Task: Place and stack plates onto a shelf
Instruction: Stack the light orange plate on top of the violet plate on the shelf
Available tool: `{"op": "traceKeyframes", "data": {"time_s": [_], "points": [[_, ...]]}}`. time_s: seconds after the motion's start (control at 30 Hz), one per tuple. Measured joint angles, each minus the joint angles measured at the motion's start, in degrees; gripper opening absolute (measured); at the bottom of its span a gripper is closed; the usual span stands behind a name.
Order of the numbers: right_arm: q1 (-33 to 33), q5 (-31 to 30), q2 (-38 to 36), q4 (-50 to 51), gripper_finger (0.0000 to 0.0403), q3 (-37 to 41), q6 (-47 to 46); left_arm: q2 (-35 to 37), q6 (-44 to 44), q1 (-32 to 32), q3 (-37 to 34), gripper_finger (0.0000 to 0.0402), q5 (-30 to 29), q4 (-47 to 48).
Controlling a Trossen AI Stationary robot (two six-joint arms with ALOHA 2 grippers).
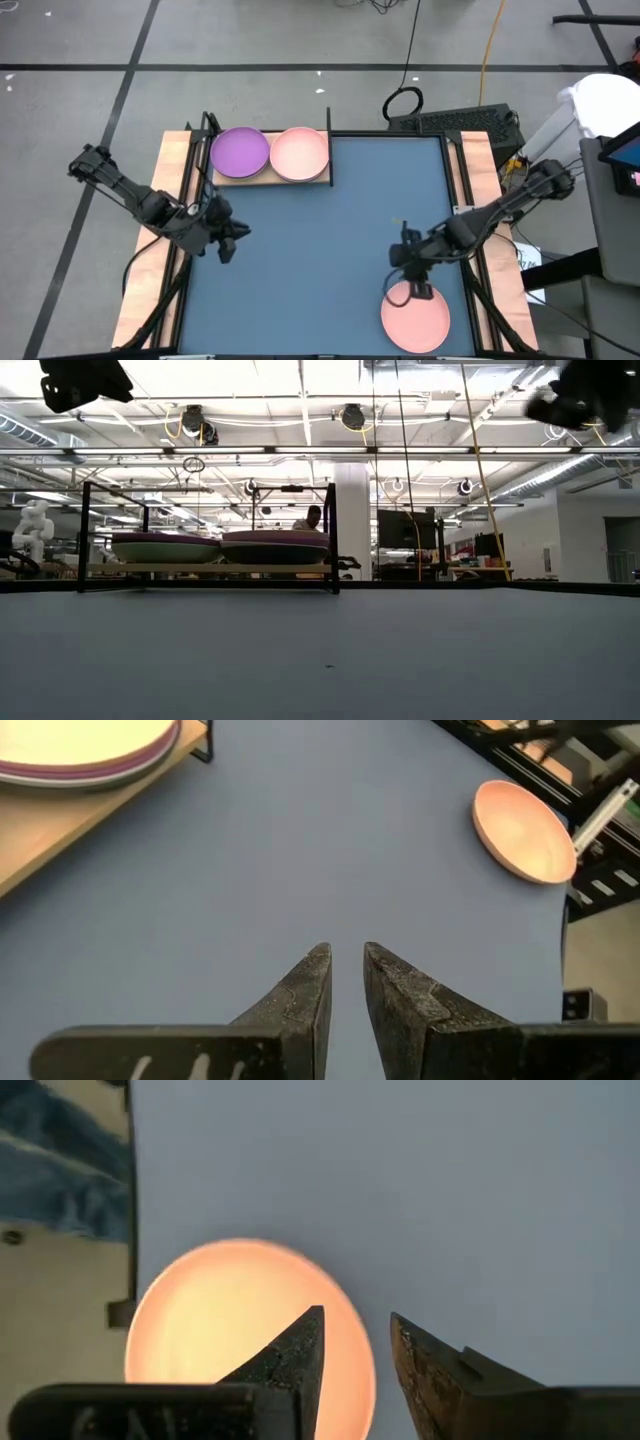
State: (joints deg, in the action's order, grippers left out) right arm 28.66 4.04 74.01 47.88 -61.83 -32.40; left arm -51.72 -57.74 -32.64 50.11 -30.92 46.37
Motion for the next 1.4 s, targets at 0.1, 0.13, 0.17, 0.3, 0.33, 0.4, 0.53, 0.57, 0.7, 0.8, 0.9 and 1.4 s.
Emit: {"op": "traceKeyframes", "data": {"time_s": [0.1,0.13,0.17,0.3,0.33,0.4,0.53,0.57,0.7,0.8,0.9,1.4], "points": [[0.77,1.72,-4.28,-3.39,0.0118,7.50,-3.98,-0.02,-0.03,-1.03,-0.01,0.0067,0.02,0.00],[1.18,2.26,-5.17,-4.36,0.0126,9.77,-5.25,-0.02,-0.10,-1.36,0.00,0.0067,0.02,0.00],[1.58,2.91,-5.90,-5.69,0.0135,11.93,-6.48,0.00,-0.43,-1.61,0.00,0.0067,0.04,0.00],[2.80,5.14,-7.32,-10.41,0.0167,18.20,-10.22,-0.01,-2.15,-2.08,0.00,0.0067,0.93,0.04],[3.00,5.24,-7.27,-11.04,0.0173,19.30,-10.34,-0.04,-2.58,-2.12,0.00,0.0067,0.95,0.04],[3.41,5.15,-7.26,-12.06,0.0181,20.91,-10.32,-0.34,-2.93,-2.12,0.00,0.0067,0.96,0.04],[3.77,5.30,-7.27,-14.52,0.0180,24.38,-10.40,-0.82,-2.78,-2.02,0.00,0.0067,0.96,0.06],[3.75,5.70,-7.25,-15.48,0.0177,25.30,-10.45,-1.09,-2.76,-1.94,0.00,0.0067,0.97,0.07],[3.73,8.14,-7.27,-20.82,0.0165,28.90,-10.50,-2.07,-2.75,-1.92,0.00,0.0067,1.06,0.07],[3.72,8.43,-7.26,-23.62,0.0157,30.92,-11.64,-2.80,-2.74,-1.92,0.00,0.0067,1.57,0.07],[3.70,9.80,-7.27,-25.25,0.0143,32.73,-12.04,-3.17,-2.73,-1.88,0.00,0.0067,1.73,0.06],[3.68,14.49,-7.23,-34.11,0.0008,37.77,-20.90,-3.15,-0.72,-1.88,0.00,0.0067,1.97,0.07]]}}
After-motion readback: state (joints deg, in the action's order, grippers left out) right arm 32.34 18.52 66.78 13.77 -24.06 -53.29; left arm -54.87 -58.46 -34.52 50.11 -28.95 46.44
